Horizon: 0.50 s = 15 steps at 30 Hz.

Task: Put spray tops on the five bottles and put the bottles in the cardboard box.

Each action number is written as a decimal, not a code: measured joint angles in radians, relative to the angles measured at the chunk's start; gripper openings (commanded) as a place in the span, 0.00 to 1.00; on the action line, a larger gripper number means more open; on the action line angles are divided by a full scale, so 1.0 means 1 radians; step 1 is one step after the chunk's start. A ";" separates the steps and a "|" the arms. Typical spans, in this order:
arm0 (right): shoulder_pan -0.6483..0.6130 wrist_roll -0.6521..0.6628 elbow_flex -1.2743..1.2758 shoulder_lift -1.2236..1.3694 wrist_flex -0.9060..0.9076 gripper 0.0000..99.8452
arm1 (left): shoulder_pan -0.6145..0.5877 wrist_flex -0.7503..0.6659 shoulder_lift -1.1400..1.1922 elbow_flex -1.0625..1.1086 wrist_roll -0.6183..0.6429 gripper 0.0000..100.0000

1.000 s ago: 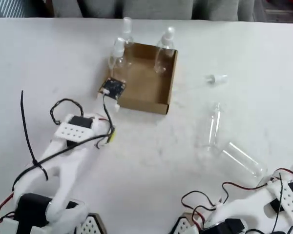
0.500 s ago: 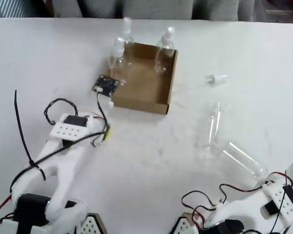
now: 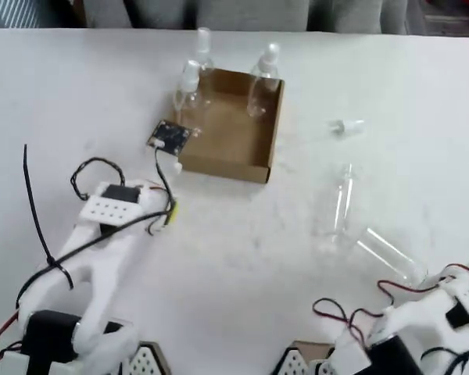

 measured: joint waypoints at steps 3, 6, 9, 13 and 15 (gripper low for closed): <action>-0.031 -0.031 -0.092 0.072 0.000 0.02 | 0.000 0.000 0.000 0.000 0.000 0.02; -0.060 -0.080 -0.170 0.129 0.000 0.02 | 0.000 0.000 0.000 0.000 0.000 0.02; -0.109 -0.117 -0.229 0.172 0.000 0.02 | 0.000 0.000 0.000 0.000 0.000 0.02; -0.180 -0.181 -0.316 0.244 0.000 0.02 | 0.000 0.000 0.000 0.000 0.000 0.02; -0.203 -0.210 -0.370 0.288 0.000 0.02 | 0.000 0.000 0.000 0.000 0.000 0.02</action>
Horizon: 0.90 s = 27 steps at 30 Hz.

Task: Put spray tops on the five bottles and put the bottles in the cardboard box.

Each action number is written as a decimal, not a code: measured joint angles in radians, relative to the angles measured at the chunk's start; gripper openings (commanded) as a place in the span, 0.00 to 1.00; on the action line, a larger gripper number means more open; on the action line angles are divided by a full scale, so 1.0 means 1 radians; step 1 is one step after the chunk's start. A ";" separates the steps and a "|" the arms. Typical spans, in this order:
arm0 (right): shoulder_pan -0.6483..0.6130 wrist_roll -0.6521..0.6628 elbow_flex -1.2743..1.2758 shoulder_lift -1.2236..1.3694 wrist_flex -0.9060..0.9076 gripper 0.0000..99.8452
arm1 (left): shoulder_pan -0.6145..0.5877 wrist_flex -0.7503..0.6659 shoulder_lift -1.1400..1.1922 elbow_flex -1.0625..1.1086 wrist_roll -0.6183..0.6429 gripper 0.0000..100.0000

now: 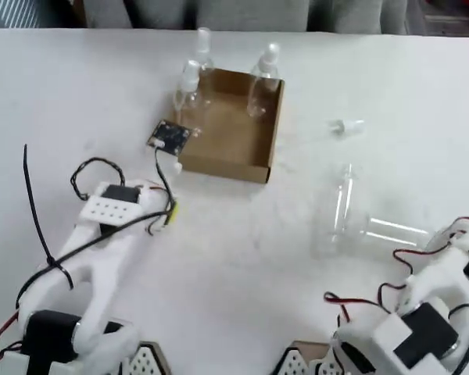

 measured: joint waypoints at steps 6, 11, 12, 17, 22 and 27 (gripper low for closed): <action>-0.055 -0.075 -0.178 0.160 0.000 0.02 | 0.000 0.000 0.000 0.000 0.000 0.02; -0.097 -0.130 -0.351 0.288 0.025 0.02 | 0.000 0.000 0.000 0.000 0.000 0.02; -0.107 -0.141 -0.393 0.313 0.049 0.02 | 0.000 0.000 0.000 0.000 0.000 0.02; -0.175 -0.201 -0.623 0.416 0.244 0.02 | 0.000 0.000 0.000 0.000 0.000 0.02; -0.216 -0.269 -0.858 0.465 0.512 0.12 | 0.000 0.000 0.000 0.000 0.000 0.02; -0.215 -0.330 -0.976 0.466 0.747 0.15 | 0.000 0.000 0.000 0.000 0.000 0.02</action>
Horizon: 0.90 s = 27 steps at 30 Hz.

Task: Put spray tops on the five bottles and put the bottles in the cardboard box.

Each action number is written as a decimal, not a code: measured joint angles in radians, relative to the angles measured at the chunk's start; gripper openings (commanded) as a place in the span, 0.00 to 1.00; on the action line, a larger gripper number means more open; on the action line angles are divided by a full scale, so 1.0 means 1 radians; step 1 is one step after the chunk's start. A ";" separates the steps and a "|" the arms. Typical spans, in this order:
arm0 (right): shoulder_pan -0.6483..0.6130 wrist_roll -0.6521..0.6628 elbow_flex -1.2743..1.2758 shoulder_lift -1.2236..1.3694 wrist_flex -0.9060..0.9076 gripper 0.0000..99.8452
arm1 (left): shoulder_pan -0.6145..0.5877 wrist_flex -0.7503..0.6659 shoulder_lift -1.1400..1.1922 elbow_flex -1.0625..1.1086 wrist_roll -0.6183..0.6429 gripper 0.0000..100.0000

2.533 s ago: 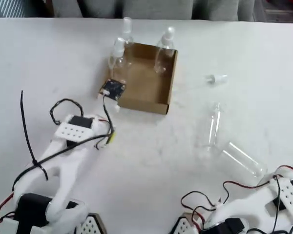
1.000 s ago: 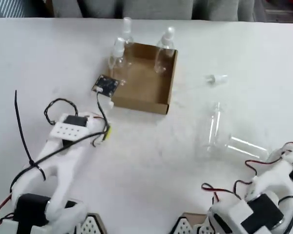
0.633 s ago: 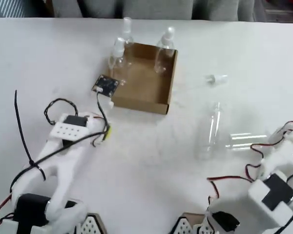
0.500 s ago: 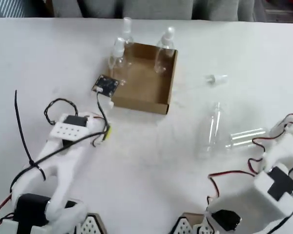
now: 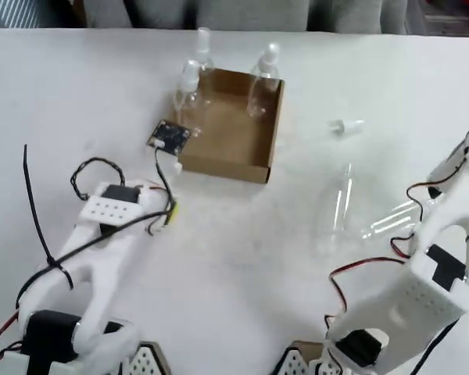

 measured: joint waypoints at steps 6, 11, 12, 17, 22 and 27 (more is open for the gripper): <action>-0.020 -0.058 -0.008 -0.012 0.150 0.19 | 0.000 0.000 0.000 0.000 0.000 0.02; -0.018 -0.095 0.038 -0.046 0.133 0.21 | 0.000 0.000 0.000 0.000 -0.006 0.02; -0.018 -0.097 0.072 -0.049 0.109 0.21 | 0.000 0.000 0.000 0.000 -0.020 0.02; -0.002 -0.100 0.258 -0.071 -0.031 0.21 | 0.000 0.000 0.000 0.000 -0.052 0.02; 0.091 -0.049 0.321 -0.071 -0.091 0.21 | 0.000 0.000 0.000 0.000 -0.057 0.02; 0.120 0.005 0.393 -0.066 -0.183 0.21 | 0.000 0.000 0.000 0.000 -0.057 0.02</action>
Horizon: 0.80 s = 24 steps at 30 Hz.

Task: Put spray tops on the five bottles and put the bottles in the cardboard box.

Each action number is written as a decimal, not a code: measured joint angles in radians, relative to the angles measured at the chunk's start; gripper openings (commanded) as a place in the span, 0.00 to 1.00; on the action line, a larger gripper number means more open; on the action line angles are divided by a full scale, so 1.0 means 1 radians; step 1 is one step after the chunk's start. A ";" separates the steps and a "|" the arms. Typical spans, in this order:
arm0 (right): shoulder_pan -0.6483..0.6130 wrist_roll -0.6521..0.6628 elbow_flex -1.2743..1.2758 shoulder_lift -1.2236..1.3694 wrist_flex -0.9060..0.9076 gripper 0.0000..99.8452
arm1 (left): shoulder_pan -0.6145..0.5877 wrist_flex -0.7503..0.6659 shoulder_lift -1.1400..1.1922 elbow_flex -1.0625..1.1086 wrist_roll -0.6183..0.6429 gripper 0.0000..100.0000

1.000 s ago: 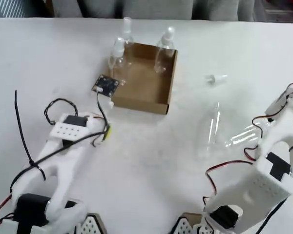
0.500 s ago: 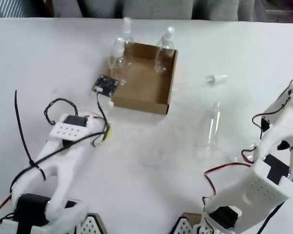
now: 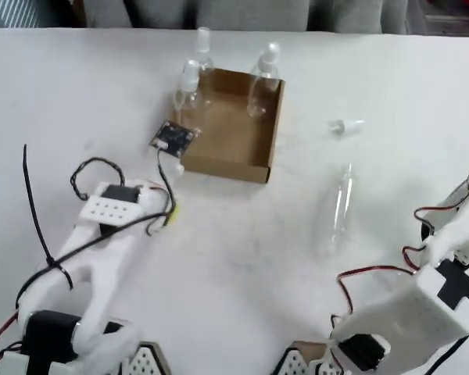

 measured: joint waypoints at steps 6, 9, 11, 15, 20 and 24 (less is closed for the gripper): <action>0.011 0.014 0.009 0.009 -0.068 0.24 | 0.000 0.000 0.000 0.000 0.000 0.02; 0.006 0.060 0.012 0.015 -0.077 0.30 | 0.000 0.000 0.000 0.015 -0.002 0.02; -0.006 0.078 0.023 0.020 -0.074 0.31 | 0.000 0.000 0.000 0.018 -0.002 0.02; -0.017 0.091 0.023 0.018 -0.074 0.31 | 0.000 0.000 0.000 0.018 -0.002 0.02; -0.015 0.095 0.021 0.018 -0.074 0.31 | 0.000 0.000 0.000 0.018 -0.002 0.02; -0.003 0.095 -0.017 0.018 -0.058 0.31 | 0.000 0.000 0.000 0.018 -0.002 0.02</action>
